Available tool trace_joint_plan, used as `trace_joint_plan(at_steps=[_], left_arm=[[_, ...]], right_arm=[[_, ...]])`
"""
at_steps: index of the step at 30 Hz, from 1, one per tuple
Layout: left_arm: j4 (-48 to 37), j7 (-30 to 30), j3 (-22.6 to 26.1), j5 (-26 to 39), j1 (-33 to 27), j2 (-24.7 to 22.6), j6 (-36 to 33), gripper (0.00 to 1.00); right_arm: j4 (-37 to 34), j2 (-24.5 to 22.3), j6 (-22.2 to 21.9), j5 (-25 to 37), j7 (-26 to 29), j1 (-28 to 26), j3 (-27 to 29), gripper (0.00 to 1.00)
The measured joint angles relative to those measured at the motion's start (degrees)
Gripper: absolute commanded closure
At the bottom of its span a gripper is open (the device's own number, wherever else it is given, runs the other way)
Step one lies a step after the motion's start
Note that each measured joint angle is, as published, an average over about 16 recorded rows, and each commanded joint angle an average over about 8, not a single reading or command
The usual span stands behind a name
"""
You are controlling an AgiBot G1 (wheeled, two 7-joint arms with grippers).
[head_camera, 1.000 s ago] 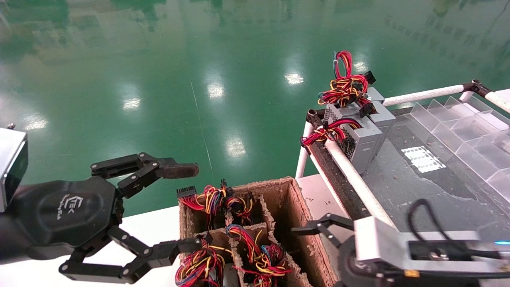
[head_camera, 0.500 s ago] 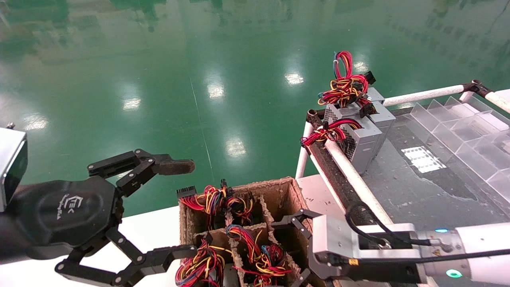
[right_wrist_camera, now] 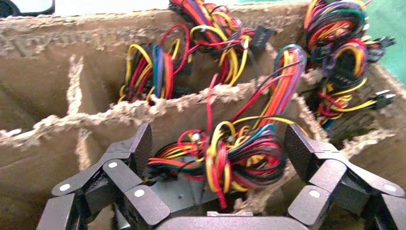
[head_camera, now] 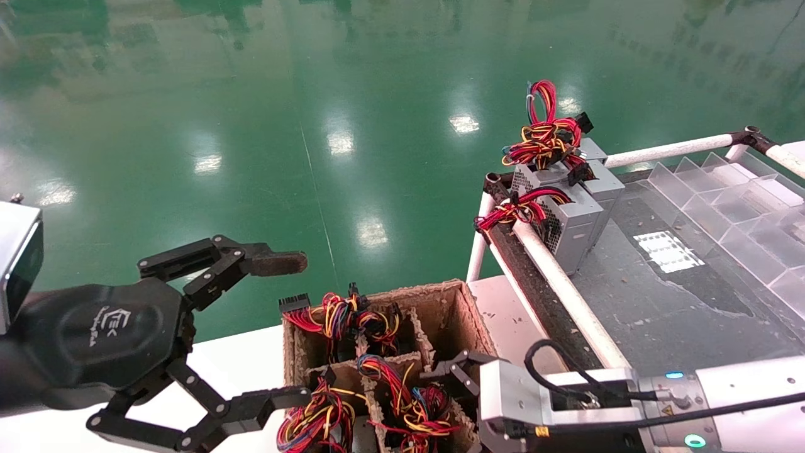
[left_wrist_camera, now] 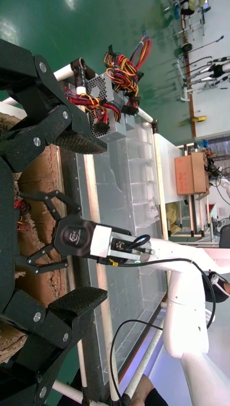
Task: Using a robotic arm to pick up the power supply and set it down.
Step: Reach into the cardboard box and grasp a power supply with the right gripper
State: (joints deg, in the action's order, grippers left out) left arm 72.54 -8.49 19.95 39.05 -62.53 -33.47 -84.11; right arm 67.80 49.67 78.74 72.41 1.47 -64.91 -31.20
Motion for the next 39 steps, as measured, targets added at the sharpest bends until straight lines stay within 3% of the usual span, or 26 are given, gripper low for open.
trace_joint_plan(at_steps=[39], left_arm=[[0.0,0.01,0.03,-0.02,-0.01,0.01,0.01,0.0]], right_arm=[[0.04,-3.69,3.25,-4.08,-1.46,2.8,1.41,1.0]])
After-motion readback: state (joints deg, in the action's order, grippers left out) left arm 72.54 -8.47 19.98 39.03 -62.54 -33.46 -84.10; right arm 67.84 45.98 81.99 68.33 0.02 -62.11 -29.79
